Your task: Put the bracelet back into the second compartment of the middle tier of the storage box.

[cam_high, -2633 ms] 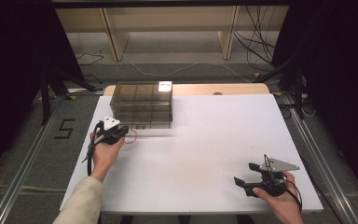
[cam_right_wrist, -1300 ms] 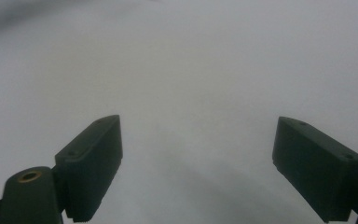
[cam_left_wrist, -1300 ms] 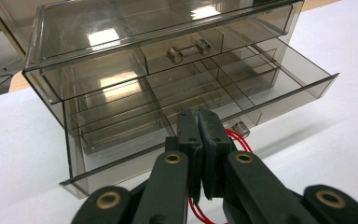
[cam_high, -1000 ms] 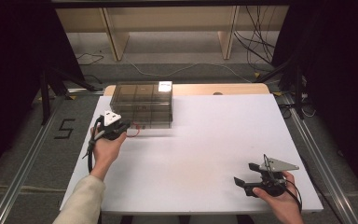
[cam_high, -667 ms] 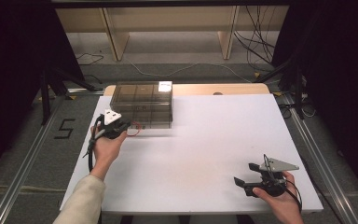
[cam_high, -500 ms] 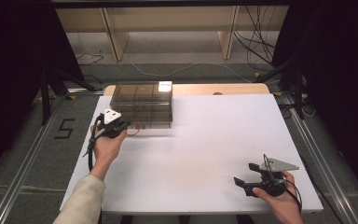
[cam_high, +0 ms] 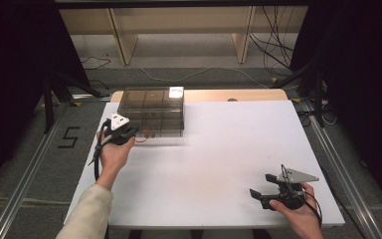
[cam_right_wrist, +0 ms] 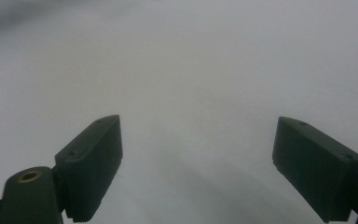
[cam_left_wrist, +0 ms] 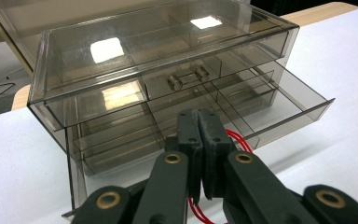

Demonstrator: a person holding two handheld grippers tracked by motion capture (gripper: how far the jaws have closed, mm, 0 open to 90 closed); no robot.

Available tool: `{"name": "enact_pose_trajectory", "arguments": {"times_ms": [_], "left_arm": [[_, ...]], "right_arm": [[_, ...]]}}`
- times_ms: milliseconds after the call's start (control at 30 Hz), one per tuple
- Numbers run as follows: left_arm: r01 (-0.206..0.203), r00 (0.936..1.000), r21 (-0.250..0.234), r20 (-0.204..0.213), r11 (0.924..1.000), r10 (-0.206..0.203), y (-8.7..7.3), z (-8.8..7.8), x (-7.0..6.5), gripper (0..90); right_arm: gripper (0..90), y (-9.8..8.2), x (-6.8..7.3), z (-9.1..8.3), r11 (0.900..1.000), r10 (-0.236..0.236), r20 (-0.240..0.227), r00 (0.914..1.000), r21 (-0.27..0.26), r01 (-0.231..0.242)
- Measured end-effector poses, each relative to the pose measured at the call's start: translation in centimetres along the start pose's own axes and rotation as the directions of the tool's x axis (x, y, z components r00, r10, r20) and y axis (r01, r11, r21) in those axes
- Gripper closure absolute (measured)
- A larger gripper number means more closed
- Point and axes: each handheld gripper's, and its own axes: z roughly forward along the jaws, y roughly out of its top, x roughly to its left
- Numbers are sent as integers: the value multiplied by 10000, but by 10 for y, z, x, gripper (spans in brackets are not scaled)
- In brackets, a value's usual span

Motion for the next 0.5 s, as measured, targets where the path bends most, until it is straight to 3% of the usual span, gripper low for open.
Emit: {"name": "enact_pose_trajectory", "arguments": {"times_ms": [500], "left_arm": [[-140,9999,98,-66,9999,141,6,6,2,881]], "right_arm": [[167,0,-1,0,10000,37,13,10000,-14,-37]]}}
